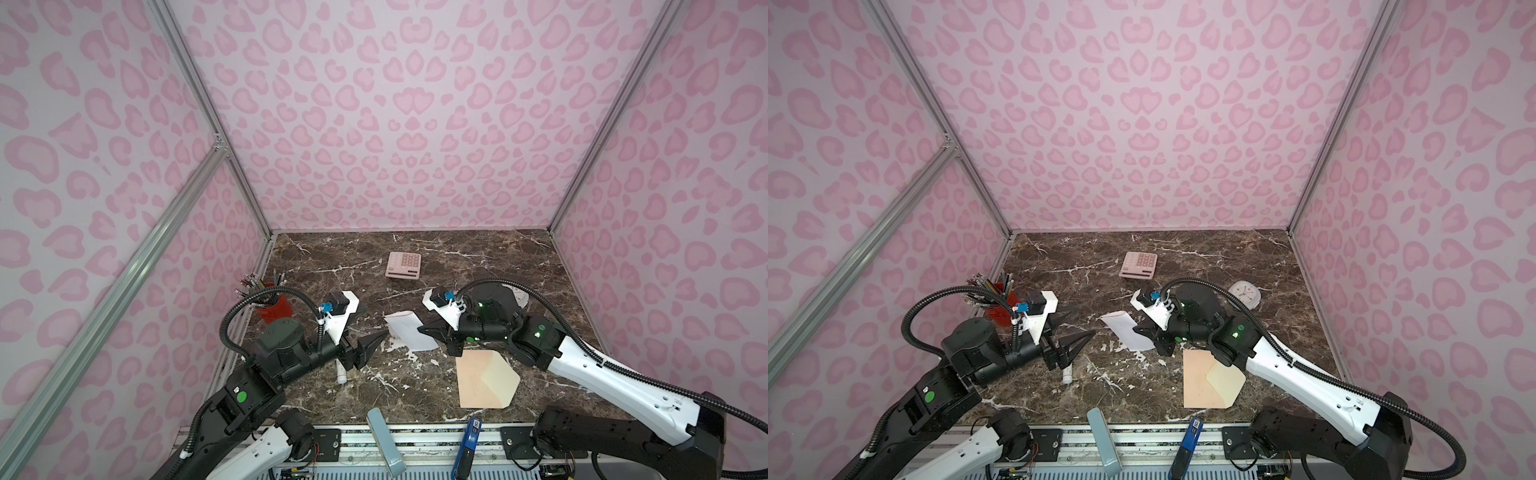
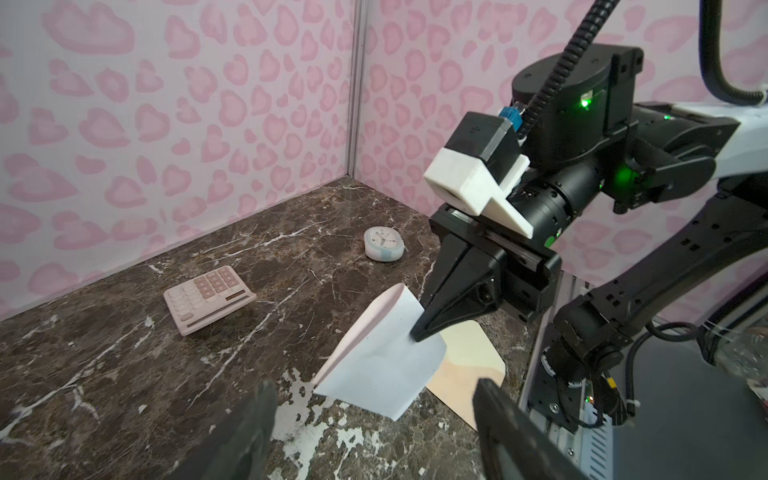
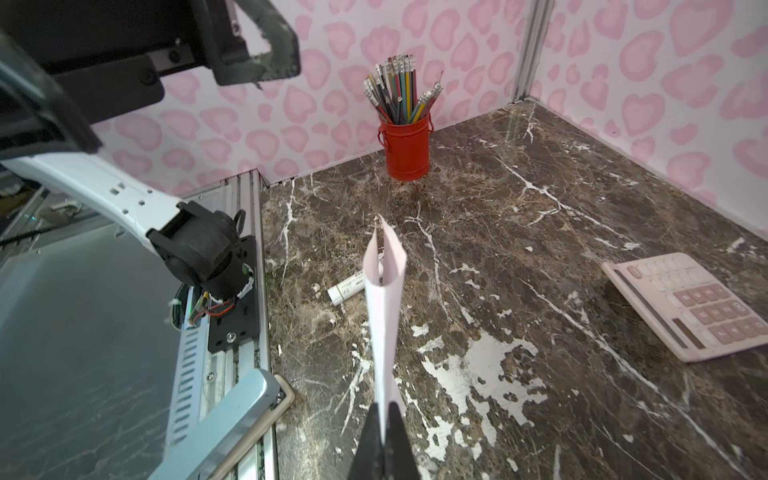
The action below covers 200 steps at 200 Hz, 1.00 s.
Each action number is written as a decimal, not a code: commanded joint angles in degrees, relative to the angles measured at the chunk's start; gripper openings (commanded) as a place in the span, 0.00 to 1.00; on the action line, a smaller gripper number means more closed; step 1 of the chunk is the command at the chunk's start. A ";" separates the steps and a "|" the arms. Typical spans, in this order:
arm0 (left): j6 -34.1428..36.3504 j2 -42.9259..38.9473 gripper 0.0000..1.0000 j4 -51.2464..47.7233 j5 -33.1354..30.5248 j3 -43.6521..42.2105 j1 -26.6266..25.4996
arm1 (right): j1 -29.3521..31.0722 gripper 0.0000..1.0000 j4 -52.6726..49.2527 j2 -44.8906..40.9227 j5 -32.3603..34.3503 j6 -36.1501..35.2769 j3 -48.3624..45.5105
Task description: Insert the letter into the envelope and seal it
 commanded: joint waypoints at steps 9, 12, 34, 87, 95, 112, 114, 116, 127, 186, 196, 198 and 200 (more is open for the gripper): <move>3.06 1.30 0.80 7.67 5.59 -1.98 -2.15 | 1.88 0.00 -3.13 -0.11 0.63 -7.75 0.85; 3.16 1.43 0.81 7.97 5.72 -2.04 -2.49 | 2.12 0.00 -3.27 -0.19 0.63 -7.90 0.98; 4.00 3.48 0.82 8.95 6.34 -2.31 -4.51 | 3.52 0.00 -3.82 -0.60 0.39 -8.73 1.25; 4.06 4.98 0.80 10.91 8.40 -3.71 -6.04 | 6.01 0.00 -4.84 -1.61 -0.67 -8.93 1.41; 4.05 5.07 0.79 10.97 8.78 -3.82 -6.04 | 6.16 0.00 -4.91 -1.65 -0.85 -8.91 1.42; 4.05 5.50 0.77 10.90 10.12 -3.91 -6.30 | 6.60 0.00 -5.02 -1.69 -1.19 -8.79 1.49; 4.05 5.57 0.76 10.92 10.41 -3.91 -6.37 | 6.73 0.00 -5.07 -1.71 -1.26 -8.76 1.47; 4.03 5.66 0.76 10.90 10.68 -3.91 -6.39 | 6.72 0.00 -5.06 -1.70 -1.28 -8.75 1.44; 4.30 6.15 0.74 10.49 12.24 -3.83 -6.65 | 6.90 0.00 -5.01 -1.65 -1.54 -8.66 1.47; 6.05 7.71 0.57 7.33 12.66 -3.45 -8.24 | 7.19 0.00 -5.17 -1.27 -2.74 -8.48 1.78; 6.23 7.64 0.53 7.32 12.53 -3.56 -8.28 | 7.17 0.00 -5.16 -1.16 -2.78 -8.58 1.78; 6.24 7.62 0.52 7.30 12.57 -3.56 -8.29 | 7.20 0.00 -5.10 -1.17 -2.78 -8.58 1.78; 6.29 7.62 0.51 7.30 12.58 -3.56 -8.32 | 7.25 0.00 -5.15 -1.12 -2.78 -8.58 1.80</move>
